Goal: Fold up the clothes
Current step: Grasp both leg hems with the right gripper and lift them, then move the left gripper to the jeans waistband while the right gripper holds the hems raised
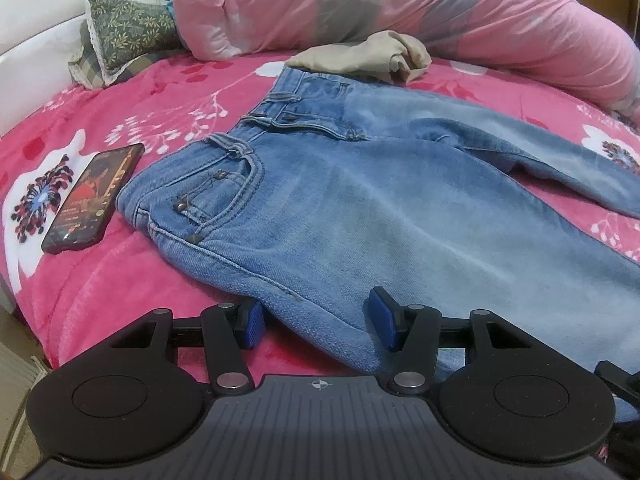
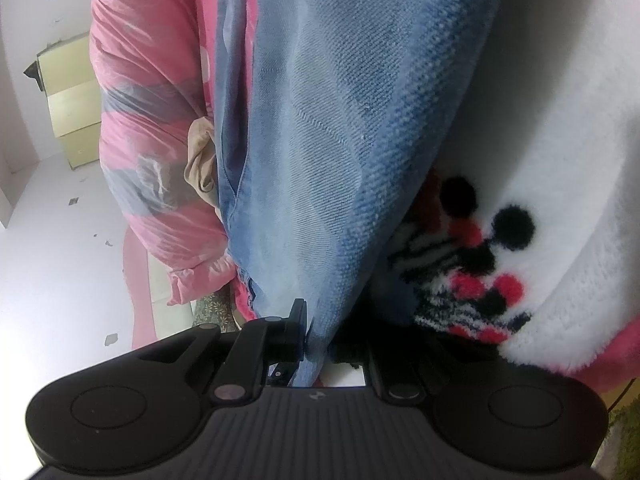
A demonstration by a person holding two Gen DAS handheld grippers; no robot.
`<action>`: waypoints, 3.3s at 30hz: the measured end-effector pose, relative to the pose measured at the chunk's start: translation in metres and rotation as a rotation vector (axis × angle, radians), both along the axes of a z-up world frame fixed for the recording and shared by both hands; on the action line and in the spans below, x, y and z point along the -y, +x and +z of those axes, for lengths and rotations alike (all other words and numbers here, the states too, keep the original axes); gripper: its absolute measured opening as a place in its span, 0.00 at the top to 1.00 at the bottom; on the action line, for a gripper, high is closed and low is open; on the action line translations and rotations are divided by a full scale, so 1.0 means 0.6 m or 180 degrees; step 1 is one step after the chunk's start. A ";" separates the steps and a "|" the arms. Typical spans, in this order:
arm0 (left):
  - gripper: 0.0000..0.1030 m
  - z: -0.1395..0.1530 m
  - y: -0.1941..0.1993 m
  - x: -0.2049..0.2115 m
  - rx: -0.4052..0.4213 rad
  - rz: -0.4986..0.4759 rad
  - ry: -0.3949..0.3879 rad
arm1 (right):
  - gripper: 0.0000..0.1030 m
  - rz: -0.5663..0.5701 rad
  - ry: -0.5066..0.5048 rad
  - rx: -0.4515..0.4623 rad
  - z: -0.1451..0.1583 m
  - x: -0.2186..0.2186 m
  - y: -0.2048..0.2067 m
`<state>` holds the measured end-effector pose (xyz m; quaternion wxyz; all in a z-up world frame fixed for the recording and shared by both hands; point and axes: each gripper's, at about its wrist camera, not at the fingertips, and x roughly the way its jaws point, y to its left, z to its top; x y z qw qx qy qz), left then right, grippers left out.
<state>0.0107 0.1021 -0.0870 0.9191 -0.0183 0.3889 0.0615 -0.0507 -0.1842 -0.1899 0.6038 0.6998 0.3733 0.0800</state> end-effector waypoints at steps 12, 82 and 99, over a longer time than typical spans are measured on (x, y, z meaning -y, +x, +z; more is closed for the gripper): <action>0.48 -0.001 0.002 0.002 0.0000 -0.0018 0.0038 | 0.84 0.0027 0.0149 0.0056 -0.001 -0.011 0.003; 0.50 0.007 -0.015 -0.122 0.0524 0.0710 -0.0568 | 0.94 0.0188 0.0152 0.0155 0.014 -0.033 0.078; 0.57 -0.013 -0.002 -0.169 0.0757 0.0972 -0.0862 | 0.92 0.0072 0.0270 0.0155 0.017 -0.007 0.102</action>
